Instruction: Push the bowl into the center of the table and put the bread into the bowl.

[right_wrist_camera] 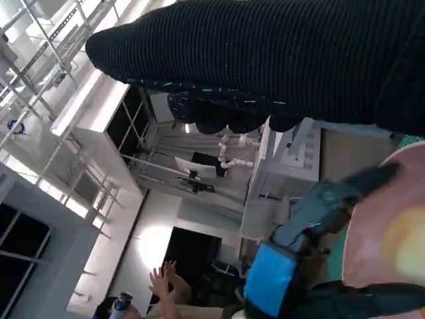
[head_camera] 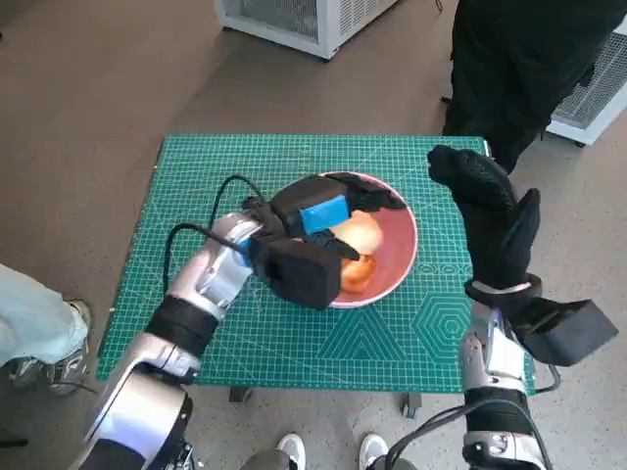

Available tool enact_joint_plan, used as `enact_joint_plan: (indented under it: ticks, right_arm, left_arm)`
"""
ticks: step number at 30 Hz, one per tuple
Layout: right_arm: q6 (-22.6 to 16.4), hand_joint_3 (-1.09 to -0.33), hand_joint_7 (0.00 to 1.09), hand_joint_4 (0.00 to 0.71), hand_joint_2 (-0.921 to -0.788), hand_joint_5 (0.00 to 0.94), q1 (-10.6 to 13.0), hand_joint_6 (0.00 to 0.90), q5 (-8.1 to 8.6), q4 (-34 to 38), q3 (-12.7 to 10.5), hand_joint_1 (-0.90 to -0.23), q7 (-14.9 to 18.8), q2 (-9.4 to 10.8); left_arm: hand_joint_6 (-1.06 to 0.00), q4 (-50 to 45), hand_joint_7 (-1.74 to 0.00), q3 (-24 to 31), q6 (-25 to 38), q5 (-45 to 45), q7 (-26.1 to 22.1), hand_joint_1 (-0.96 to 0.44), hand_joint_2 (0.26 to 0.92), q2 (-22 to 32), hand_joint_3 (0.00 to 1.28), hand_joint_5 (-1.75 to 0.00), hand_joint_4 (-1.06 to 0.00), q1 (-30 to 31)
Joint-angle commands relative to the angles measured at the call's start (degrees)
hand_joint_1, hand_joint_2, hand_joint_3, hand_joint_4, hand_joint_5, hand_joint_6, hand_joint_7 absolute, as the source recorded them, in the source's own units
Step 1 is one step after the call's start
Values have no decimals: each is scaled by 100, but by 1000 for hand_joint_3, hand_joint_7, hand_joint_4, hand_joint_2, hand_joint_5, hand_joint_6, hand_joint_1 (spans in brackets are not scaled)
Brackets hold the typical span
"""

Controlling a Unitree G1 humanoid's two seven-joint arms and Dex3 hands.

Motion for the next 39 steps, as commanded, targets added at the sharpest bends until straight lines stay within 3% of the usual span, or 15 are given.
enact_joint_plan:
  ticks: [1, 12, 21, 32, 39]
  right_arm:
    - [54, -806, 575, 225, -921, 4, 56, 47, -81, -16, 0, -758, -75, -53]
    - [107, -807, 570, 212, -921, 0, -26, 56, -164, -148, 26, -758, -230, -80]
    - [296, -797, 521, 205, -921, 0, -143, 101, -331, -468, 81, -751, -475, -84]
    - [352, -797, 499, 217, -921, 6, -236, 120, -515, -724, 192, -755, -709, -66]
    - [372, -799, 490, 217, -921, 5, -291, 123, -503, -720, 249, -757, -733, -71]
  left_arm:
    - [-191, -217, -5, 507, -288, -764, -189, -751, 921, 64, 275, -1, -10, 198]
    - [-191, -583, -6, 1482, -927, -2568, -607, -781, 921, -305, 440, -7, -18, 673]
    - [-164, -1521, 0, 2033, -704, -3829, -829, -773, 921, -672, 556, -12, -36, 1270]
    - [-170, -1601, -6, 2336, -895, -4356, -1210, -764, 921, -896, 530, -18, -57, 1615]
    - [-167, -1593, -5, 2454, -895, -4355, -1399, -760, 921, -825, 525, -19, -65, 1650]
